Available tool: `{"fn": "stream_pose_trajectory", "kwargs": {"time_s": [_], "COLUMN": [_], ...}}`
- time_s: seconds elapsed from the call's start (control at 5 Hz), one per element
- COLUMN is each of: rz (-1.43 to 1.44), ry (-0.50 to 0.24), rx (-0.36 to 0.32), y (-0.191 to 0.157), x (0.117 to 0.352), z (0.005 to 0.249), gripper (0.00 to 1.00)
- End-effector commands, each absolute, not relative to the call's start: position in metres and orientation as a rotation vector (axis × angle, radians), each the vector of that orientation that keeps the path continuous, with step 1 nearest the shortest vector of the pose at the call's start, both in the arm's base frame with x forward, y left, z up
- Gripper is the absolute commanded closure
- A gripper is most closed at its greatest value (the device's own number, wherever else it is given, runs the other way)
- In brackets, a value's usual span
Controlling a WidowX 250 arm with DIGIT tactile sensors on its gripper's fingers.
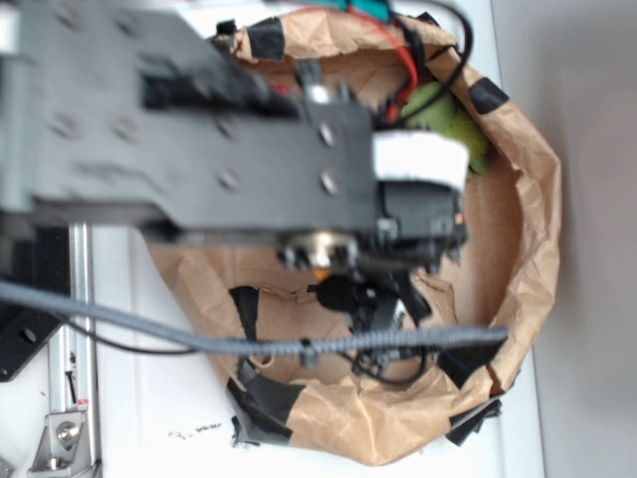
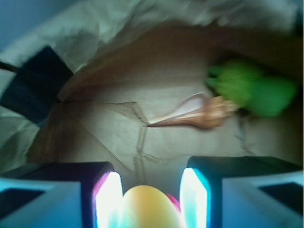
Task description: Grab the yellow duck.
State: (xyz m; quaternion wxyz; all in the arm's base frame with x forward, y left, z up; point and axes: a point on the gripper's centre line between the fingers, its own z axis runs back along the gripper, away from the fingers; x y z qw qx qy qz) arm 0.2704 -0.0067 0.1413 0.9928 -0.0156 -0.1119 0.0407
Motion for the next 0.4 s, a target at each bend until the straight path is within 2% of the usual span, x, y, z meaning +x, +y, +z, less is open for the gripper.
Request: {"fn": "stream_pose_trajectory", "kwargs": {"time_s": [0.0,0.2], "rz": [0.320,0.333], "ry": [-0.266,-0.254], "rx": [0.120,0.107], "y": [0.0229,0.0276], "x": [0.2513,0.2515], "z": [0.1901,0.1832], "gripper": [1.00,1.00]}}
